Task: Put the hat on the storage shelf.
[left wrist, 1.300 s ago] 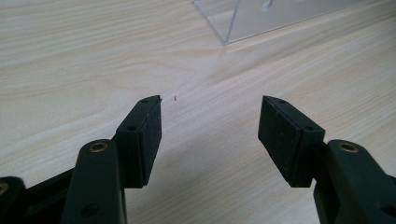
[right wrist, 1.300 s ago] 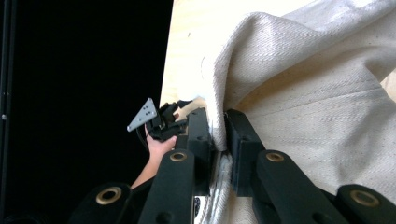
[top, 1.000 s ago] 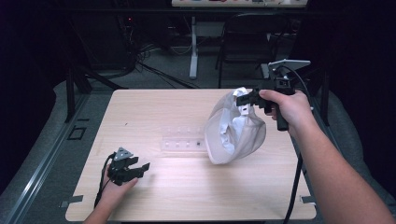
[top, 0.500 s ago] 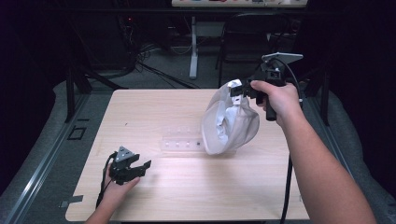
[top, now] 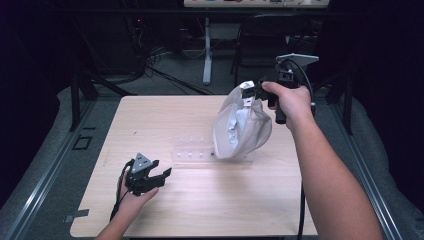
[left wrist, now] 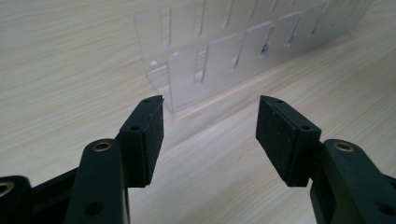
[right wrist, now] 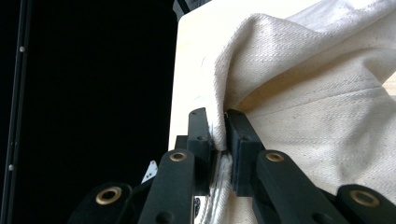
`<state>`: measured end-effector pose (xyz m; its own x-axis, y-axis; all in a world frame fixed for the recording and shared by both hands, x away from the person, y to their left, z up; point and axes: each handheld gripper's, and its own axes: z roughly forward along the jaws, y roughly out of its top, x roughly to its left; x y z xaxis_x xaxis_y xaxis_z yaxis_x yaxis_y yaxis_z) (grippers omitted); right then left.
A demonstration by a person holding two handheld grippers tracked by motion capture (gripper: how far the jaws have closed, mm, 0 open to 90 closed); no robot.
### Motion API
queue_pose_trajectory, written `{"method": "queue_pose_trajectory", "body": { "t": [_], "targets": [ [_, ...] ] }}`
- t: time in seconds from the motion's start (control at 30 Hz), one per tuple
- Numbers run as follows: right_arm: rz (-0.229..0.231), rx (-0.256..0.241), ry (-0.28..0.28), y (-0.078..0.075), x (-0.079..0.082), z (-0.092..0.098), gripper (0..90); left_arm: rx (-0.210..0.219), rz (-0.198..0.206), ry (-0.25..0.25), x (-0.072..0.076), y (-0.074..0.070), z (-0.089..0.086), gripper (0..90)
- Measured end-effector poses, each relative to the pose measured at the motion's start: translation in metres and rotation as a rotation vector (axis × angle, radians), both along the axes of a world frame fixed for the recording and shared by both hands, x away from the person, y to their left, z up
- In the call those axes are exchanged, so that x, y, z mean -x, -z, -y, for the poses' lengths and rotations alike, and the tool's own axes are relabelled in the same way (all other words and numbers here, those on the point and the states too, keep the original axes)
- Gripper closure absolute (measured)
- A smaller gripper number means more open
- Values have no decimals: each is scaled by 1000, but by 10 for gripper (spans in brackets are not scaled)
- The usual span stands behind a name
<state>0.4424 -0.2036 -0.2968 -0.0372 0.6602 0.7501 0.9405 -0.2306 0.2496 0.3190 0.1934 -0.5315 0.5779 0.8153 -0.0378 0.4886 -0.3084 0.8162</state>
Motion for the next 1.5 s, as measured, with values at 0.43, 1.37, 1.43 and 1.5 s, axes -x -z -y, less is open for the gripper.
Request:
{"method": "queue_pose_trajectory", "body": {
  "t": [0.43, 1.37, 1.43, 1.5],
  "targets": [
    [0, 6, 17, 8, -9, -11, 816, -10, 45, 118, -10, -14, 71, 477],
    [10, 1, 3, 12, -9, -17, 814, -147, 129, 173, -25, -28, 157, 720],
    [12, 2, -2, 11, -9, -18, 814, -148, 136, 177, -26, -28, 154, 740],
    [11, 4, -1, 10, -8, -18, 813, -142, 143, 189, -26, -28, 152, 753]
  ]
}}
